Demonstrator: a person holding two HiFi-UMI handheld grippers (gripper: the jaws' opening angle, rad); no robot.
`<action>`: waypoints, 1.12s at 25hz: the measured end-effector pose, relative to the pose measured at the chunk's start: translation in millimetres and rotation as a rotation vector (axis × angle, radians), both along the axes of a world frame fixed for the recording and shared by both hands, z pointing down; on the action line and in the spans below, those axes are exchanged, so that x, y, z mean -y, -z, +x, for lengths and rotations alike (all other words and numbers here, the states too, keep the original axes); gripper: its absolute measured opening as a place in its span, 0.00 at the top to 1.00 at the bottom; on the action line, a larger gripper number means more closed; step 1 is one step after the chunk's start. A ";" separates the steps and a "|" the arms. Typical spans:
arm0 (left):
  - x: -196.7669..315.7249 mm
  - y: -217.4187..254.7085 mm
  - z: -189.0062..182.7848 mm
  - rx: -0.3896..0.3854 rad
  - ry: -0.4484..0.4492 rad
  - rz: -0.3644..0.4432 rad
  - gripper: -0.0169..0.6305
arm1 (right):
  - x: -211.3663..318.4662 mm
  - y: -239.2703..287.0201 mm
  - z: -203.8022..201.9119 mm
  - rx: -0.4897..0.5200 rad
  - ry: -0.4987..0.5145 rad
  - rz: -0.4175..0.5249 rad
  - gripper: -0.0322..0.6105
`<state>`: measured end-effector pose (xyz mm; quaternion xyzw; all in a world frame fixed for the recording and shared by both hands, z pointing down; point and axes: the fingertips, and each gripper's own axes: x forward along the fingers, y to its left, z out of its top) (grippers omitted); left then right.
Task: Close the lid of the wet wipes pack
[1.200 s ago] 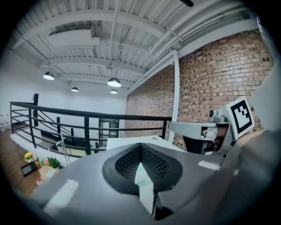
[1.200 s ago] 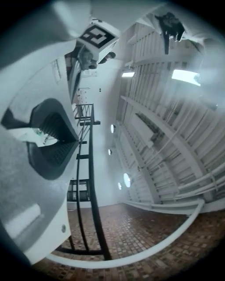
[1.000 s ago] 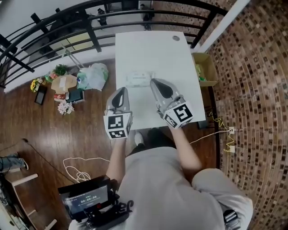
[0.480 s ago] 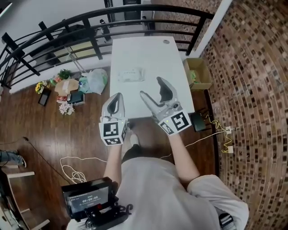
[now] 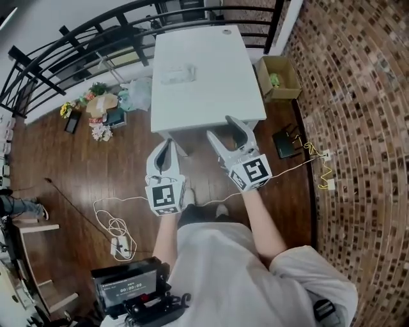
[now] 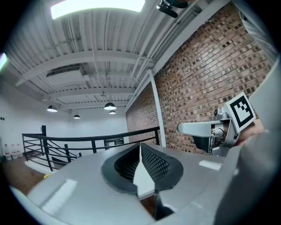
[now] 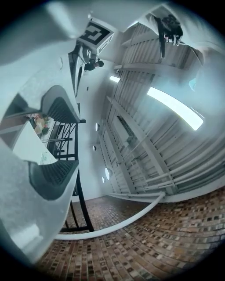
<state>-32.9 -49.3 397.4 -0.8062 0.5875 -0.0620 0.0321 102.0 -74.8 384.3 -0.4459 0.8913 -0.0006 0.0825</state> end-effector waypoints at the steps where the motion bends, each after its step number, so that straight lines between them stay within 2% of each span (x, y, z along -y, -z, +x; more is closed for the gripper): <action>1: -4.8 4.4 -2.0 -0.003 0.004 0.012 0.85 | -4.4 1.4 0.8 -0.011 -0.004 -0.008 0.57; 2: -8.3 8.9 -4.6 -0.009 0.009 0.021 0.75 | -7.8 2.1 0.9 -0.026 -0.009 -0.017 0.57; 3: -11.3 13.7 -7.2 -0.014 0.017 0.028 0.73 | -10.8 2.0 0.7 -0.044 -0.014 -0.024 0.57; 9: -19.5 31.1 -13.2 -0.037 0.016 0.039 0.67 | -24.8 -0.7 -4.9 -0.092 -0.025 -0.048 0.57; 12: -23.3 22.5 -26.1 -0.058 0.008 -0.004 0.66 | -33.5 3.1 -27.0 -0.119 0.002 -0.042 0.57; 15: -25.0 12.8 -40.5 -0.067 -0.003 -0.045 0.61 | -42.5 8.8 -53.2 -0.175 0.024 -0.021 0.57; 18: -25.8 15.7 -52.6 -0.073 0.008 -0.028 0.61 | -47.4 12.3 -75.0 -0.228 0.035 0.000 0.57; 23: -21.2 16.6 -66.3 -0.042 0.013 0.038 0.61 | -40.9 12.0 -90.1 -0.240 0.025 -0.013 0.57; 28: -16.9 22.2 -89.5 -0.067 0.033 0.009 0.62 | -32.5 13.5 -102.3 -0.256 -0.009 -0.023 0.57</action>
